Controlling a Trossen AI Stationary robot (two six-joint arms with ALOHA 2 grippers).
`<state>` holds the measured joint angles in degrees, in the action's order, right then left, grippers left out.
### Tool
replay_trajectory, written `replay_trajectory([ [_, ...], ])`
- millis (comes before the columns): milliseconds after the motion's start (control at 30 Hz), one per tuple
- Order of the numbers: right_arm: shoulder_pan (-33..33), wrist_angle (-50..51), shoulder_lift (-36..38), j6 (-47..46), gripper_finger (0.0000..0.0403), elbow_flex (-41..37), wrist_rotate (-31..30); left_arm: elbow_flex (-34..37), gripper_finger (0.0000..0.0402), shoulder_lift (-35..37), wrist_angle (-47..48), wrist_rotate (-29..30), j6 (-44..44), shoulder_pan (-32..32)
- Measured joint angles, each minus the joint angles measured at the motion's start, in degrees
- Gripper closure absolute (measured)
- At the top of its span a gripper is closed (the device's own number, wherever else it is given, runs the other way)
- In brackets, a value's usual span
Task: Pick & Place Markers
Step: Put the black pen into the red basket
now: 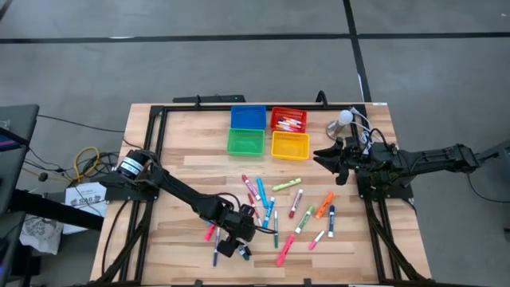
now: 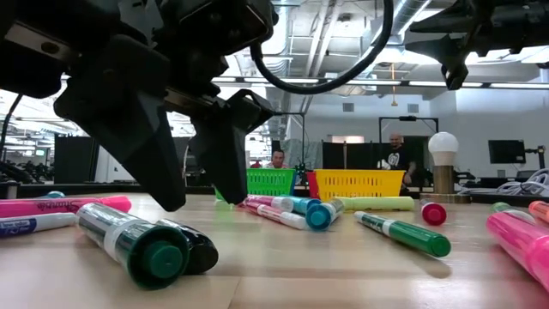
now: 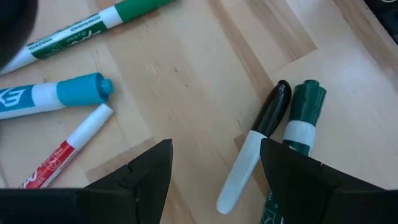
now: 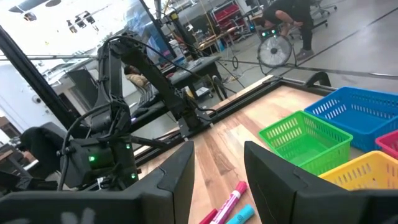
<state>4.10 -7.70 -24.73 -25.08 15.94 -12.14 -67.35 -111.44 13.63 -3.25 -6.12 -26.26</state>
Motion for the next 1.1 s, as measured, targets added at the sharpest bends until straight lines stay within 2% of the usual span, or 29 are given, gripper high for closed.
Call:
replay_trajectory([
  [867, 0.00, 0.24, 0.00, 0.04, 0.0273, 0.00, 0.06, 1.66, 0.0160, -0.13, 0.50, 0.04, -2.60, 0.00],
  [1100, 0.00, 0.48, 0.00, 0.04, 0.0273, 0.00, 0.06, 1.66, 0.0160, -0.13, 0.33, 2.01, -2.85, 0.00],
])
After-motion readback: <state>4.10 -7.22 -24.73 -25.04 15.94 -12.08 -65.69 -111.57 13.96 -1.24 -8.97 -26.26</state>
